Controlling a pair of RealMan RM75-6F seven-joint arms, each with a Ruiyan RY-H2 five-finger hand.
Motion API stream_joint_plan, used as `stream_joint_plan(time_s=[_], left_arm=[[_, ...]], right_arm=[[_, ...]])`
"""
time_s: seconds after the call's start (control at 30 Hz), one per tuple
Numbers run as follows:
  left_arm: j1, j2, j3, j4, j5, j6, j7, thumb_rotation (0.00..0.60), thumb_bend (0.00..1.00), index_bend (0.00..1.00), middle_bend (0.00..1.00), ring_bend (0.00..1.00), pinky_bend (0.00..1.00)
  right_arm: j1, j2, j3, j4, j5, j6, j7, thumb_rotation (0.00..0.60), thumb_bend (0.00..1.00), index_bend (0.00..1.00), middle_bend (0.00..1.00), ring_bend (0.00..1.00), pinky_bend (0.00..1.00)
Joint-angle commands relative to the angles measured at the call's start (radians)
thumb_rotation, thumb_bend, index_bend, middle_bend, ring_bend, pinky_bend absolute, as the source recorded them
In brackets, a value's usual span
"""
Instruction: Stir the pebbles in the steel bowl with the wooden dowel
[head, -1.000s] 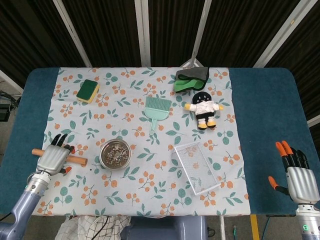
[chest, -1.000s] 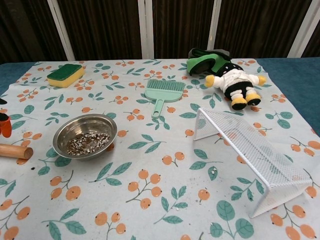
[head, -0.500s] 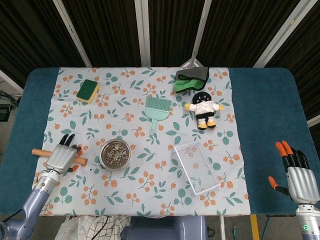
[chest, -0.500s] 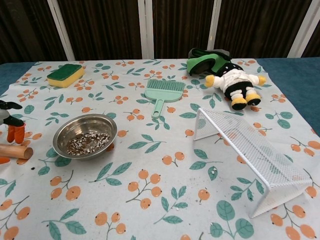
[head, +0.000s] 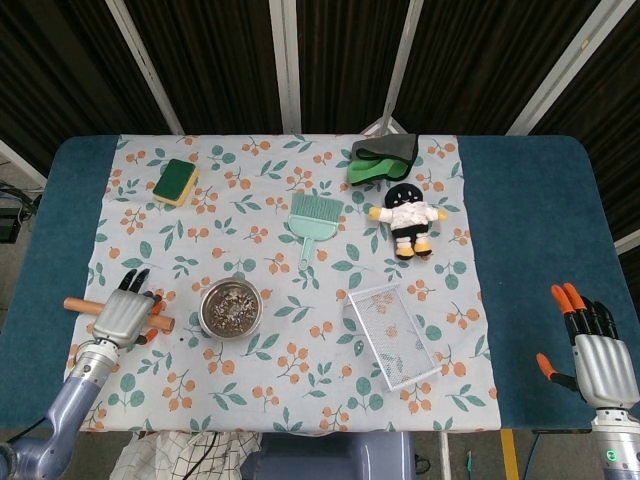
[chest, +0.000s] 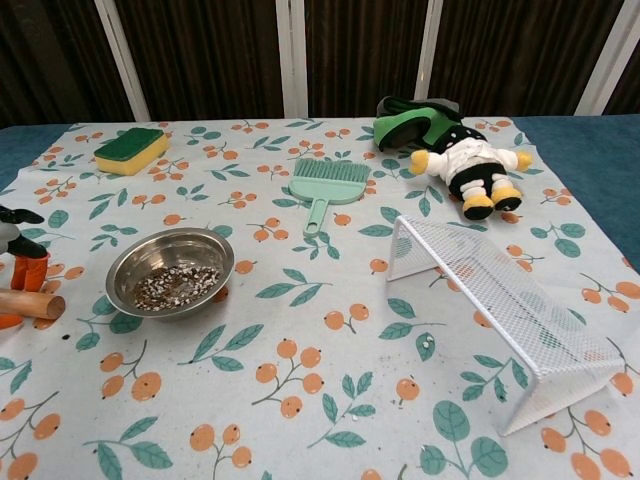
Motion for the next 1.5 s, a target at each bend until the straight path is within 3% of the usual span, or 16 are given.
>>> stream_joint_plan(time_s=[0.03, 0.3, 0.57, 0.67, 1.07, 1.5], left_arm=[[-0.002, -0.003, 0.002, 0.0, 0.0, 0.0, -0.001, 0.6, 0.39, 0.49, 0.47, 0.02, 0.0], [-0.003, -0.011, 0.007, 0.004, 0.001, 0.012, -0.001, 0.6, 0.47, 0.57, 0.58, 0.09, 0.0], [0.01, -0.023, -0.011, 0.005, 0.046, 0.082, -0.075, 0.6, 0.72, 0.64, 0.67, 0.16, 0.01], [0.015, -0.027, -0.016, 0.006, 0.062, 0.106, -0.105, 0.6, 0.76, 0.66, 0.69, 0.17, 0.02], [0.034, -0.012, -0.043, -0.001, 0.144, 0.219, -0.224, 0.6, 0.77, 0.65, 0.71, 0.19, 0.02], [0.04, 0.052, -0.163, -0.133, 0.22, 0.397, -0.413, 0.6, 0.77, 0.66, 0.72, 0.19, 0.02]], right_arm=[[0.0, 0.0, 0.001, 0.0, 0.001, 0.0, 0.0, 0.6, 0.31, 0.0, 0.0, 0.0, 0.0], [0.001, 0.003, 0.002, -0.003, 0.004, -0.002, 0.003, 0.6, 0.31, 0.0, 0.0, 0.0, 0.0], [0.001, 0.003, 0.002, -0.003, 0.004, -0.004, 0.001, 0.6, 0.31, 0.0, 0.0, 0.0, 0.0], [0.001, 0.004, 0.002, -0.004, 0.004, -0.004, 0.001, 0.6, 0.31, 0.0, 0.0, 0.0, 0.0], [0.0, 0.006, 0.001, -0.008, 0.007, -0.006, 0.003, 0.6, 0.31, 0.0, 0.0, 0.0, 0.0], [-0.001, 0.004, 0.001, -0.009, 0.008, -0.006, 0.004, 0.6, 0.31, 0.0, 0.0, 0.0, 0.0]])
